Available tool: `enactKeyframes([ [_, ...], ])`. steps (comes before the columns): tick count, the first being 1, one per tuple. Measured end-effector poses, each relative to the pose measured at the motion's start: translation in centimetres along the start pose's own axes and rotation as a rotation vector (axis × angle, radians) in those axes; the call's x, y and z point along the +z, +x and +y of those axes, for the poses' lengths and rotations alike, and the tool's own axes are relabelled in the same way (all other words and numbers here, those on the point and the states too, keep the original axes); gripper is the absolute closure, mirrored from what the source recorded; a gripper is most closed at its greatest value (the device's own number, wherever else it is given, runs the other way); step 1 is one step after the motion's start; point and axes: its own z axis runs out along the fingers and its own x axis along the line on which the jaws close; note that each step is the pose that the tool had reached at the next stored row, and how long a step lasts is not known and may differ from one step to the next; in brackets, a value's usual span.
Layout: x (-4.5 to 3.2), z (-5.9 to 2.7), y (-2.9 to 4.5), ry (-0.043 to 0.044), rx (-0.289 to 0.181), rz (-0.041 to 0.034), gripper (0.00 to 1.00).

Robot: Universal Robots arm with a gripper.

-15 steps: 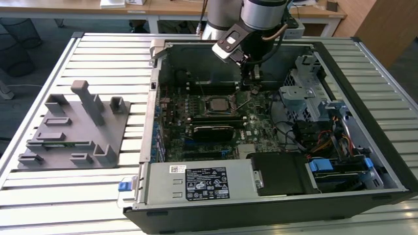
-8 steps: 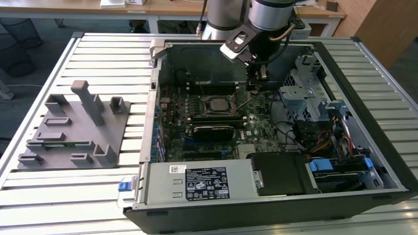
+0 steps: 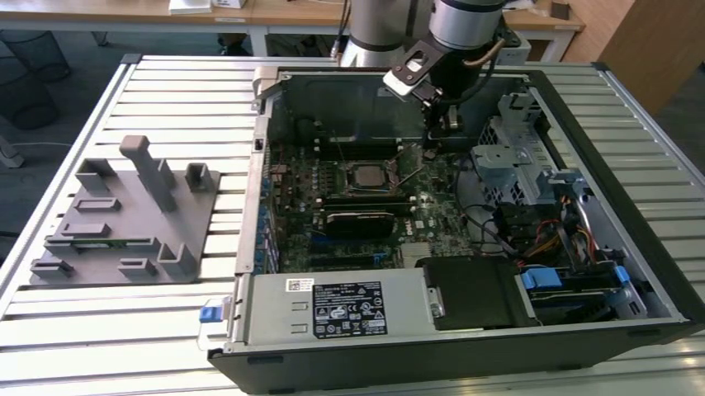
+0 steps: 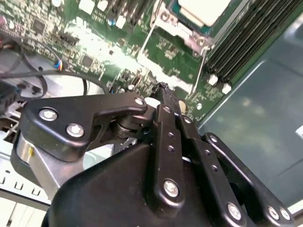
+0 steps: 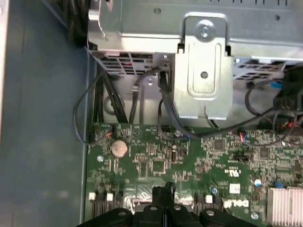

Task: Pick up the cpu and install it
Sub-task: 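Close the cpu cover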

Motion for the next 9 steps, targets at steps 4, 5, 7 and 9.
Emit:
enactKeyframes([
  [4,0.37,0.57,0.1,0.0001,0.0,-0.0011,0.89],
  [5,0.51,0.61,0.1,0.0001,0.0,-0.001,0.89],
  [7,0.81,0.68,0.1,0.0,0.0,-0.001,0.89],
  [9,1.11,0.78,0.1,0.0,0.0,-0.0011,0.89],
])
